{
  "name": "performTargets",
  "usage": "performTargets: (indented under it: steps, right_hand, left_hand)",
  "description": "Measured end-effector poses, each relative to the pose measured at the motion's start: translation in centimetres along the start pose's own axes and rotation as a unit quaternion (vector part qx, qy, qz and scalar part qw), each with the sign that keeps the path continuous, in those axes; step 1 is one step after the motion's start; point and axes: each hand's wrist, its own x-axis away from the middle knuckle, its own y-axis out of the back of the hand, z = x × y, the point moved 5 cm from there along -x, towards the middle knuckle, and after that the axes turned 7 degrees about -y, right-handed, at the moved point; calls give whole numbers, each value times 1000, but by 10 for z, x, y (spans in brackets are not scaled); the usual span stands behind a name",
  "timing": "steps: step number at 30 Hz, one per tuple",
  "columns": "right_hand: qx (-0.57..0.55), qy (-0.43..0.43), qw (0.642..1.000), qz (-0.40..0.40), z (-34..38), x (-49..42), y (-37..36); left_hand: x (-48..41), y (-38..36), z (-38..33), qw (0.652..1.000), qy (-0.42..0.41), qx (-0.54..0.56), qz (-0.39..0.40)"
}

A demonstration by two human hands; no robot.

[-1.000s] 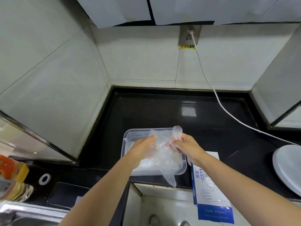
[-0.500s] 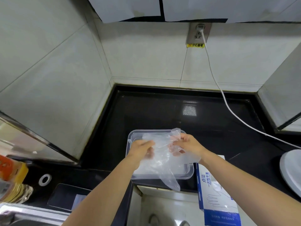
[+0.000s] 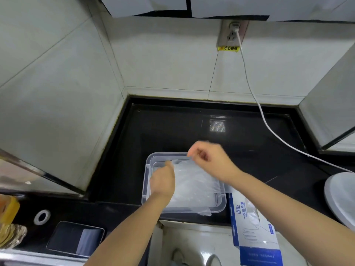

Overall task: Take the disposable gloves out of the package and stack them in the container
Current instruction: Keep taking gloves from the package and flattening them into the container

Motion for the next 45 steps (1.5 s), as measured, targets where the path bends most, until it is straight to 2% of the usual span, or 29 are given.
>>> performTargets:
  steps: [2,4,6,8,12,14,16,18,21,24,31,34,36,38,42,45]
  right_hand:
    - [121,-66,979,149,-19,4,-38]
    - [237,-132,937,218,-47,12,-64]
    - [280,-172,915,233,-62,17,-79]
    - [271,-189,913,238,-69,17,-93]
    - [239,-205,913,258,-73,14,-113]
    - [218,-208,915,269,-75,13,-121]
    - [218,-208,912,277,-77,13,-125]
    - [230,-225,905,278,-84,14,-123]
    - [249,-256,896,265,-97,13,-114]
    - [244,-278,884,286,-105,17,-114]
    - [222,-283,872,332,-107,17,-118]
    - [200,-262,904,272,-102,10,-105]
    - [175,-202,948,173,-87,2,-88]
    - [140,-138,977,81,-66,-1,-68]
    - [76,-72,993,-49,-49,9,-22]
    - [46,-109,987,-109,-71,32,16]
  left_hand:
    - [-3,-2,1,999,-13,-51,6]
    - [-3,-1,1,997,-20,-73,23]
    - [-3,-2,3,998,-10,-52,20]
    - [-1,2,4,1000,12,-8,-15]
    - [2,13,-19,991,-76,-17,-108]
    - [-1,0,-22,996,-76,26,-41]
    - [-4,-23,-11,996,-27,37,74]
    - [-5,-40,4,988,23,41,149]
    - [-5,-52,14,979,44,47,194]
    - [-3,-65,13,968,39,57,242]
    - [-3,-67,17,953,39,78,289]
    - [-6,-50,15,969,23,83,232]
    - [-9,-31,9,989,8,49,142]
    - [-11,-11,-2,997,5,52,57]
    - [-7,13,-42,994,-8,112,-7]
    - [0,19,-81,986,-42,159,-19]
